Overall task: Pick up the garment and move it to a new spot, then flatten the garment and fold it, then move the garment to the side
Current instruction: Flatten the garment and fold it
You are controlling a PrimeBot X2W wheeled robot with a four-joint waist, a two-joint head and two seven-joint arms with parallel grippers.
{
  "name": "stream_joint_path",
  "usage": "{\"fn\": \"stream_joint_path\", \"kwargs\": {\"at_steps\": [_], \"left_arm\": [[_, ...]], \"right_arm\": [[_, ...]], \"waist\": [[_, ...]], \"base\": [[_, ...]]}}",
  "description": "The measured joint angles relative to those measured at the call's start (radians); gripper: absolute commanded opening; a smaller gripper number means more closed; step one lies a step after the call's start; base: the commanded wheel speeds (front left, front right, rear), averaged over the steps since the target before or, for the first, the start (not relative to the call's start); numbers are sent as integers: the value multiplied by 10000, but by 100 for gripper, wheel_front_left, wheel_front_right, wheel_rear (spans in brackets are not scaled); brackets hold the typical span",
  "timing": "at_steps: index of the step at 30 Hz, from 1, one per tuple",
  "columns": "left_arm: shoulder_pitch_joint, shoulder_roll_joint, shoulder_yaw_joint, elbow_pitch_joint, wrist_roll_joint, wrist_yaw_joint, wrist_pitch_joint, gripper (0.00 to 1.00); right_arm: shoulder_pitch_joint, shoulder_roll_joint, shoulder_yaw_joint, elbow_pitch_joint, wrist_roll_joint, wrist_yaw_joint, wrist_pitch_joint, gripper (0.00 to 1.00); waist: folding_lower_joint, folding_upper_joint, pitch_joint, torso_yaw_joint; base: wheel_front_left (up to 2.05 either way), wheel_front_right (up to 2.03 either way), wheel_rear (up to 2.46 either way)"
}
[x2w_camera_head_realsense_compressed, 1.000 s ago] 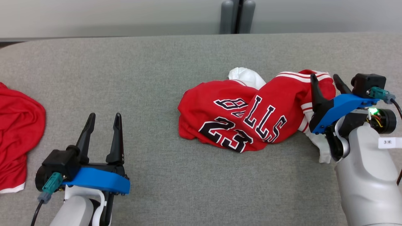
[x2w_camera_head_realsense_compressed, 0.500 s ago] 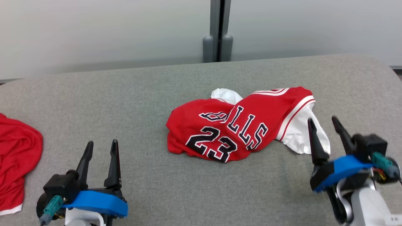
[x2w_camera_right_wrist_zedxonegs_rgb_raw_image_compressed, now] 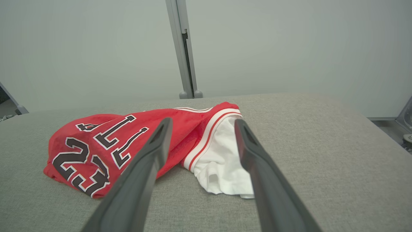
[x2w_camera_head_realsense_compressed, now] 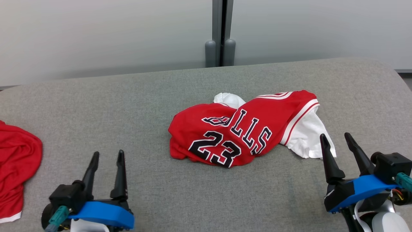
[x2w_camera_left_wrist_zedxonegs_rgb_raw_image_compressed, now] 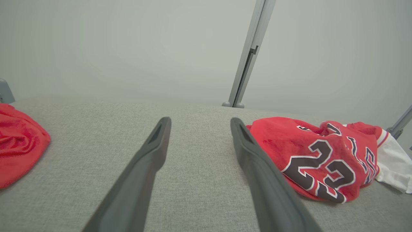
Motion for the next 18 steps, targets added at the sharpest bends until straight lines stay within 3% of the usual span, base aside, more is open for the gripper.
{"fn": "stream_joint_path", "kwargs": {"at_steps": [7,13,18], "left_arm": [[-506,-236,-903,382,198,-460,631,100],[-1337,-648,-1478,1676,146,-882,1427,100],[-1973,-905,-1471,2867,-169,-955,1994,100]], "right_arm": [[6,2,203,-144,107,0,48,100],[-49,4,604,-42,316,0,-38,100],[-99,2,823,140,468,0,-186,100]], "waist": [[1,0,282,-108],[2,0,543,-485],[2,0,742,-883]], "base": [[0,0,0],[0,0,0],[0,0,0]]}}
